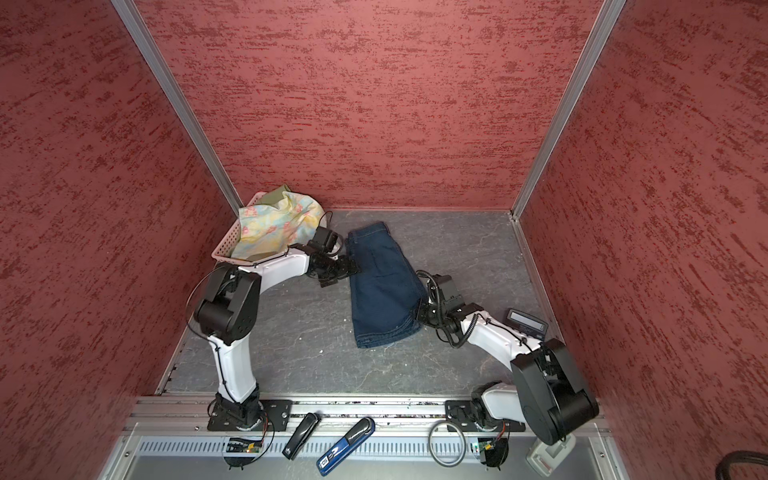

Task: Fold and stack the skirts

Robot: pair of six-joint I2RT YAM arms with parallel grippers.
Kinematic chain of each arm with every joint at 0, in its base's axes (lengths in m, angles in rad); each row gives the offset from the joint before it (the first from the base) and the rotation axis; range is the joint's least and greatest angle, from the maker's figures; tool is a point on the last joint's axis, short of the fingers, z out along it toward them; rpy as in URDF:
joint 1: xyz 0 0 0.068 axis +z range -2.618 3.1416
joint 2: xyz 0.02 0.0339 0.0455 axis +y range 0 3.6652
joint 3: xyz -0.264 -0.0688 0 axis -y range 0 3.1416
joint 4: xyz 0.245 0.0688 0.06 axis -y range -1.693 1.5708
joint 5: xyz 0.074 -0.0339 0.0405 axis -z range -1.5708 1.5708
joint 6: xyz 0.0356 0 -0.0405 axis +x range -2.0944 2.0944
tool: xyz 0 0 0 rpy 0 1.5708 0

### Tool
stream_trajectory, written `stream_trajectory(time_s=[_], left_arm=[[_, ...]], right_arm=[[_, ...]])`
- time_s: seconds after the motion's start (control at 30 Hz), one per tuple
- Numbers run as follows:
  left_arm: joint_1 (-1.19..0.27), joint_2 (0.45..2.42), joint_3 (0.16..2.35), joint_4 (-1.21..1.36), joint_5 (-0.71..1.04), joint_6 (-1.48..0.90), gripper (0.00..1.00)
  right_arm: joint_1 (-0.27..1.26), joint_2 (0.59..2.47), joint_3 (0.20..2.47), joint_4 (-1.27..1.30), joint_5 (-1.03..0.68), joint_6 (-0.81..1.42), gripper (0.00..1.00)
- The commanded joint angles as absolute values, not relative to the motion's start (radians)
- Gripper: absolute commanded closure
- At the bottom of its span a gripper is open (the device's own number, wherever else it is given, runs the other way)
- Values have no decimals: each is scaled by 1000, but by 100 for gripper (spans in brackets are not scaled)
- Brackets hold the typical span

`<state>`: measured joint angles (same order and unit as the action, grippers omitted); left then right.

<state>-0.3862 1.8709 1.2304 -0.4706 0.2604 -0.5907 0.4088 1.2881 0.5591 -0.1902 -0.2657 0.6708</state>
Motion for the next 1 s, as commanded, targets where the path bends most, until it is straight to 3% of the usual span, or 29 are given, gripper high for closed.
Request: stream_trajectory(time_s=[0.0,0.33,0.8,0.97], left_arm=[[-396,1747,1097,-427,285,-658,0],[-554,1502,775,-281,350,-985,6],[-781,1469,652,-180,301,-1269,17],[-805,1469,561,-88,272,-1368,26]], right_arm=[[413,1251,542,-185,-203,696,52],[412,1142,526,-260,-138,661,37],[340,1085,609,-301,-97,580,34],[249,1012,597,-288,-137,575,33]])
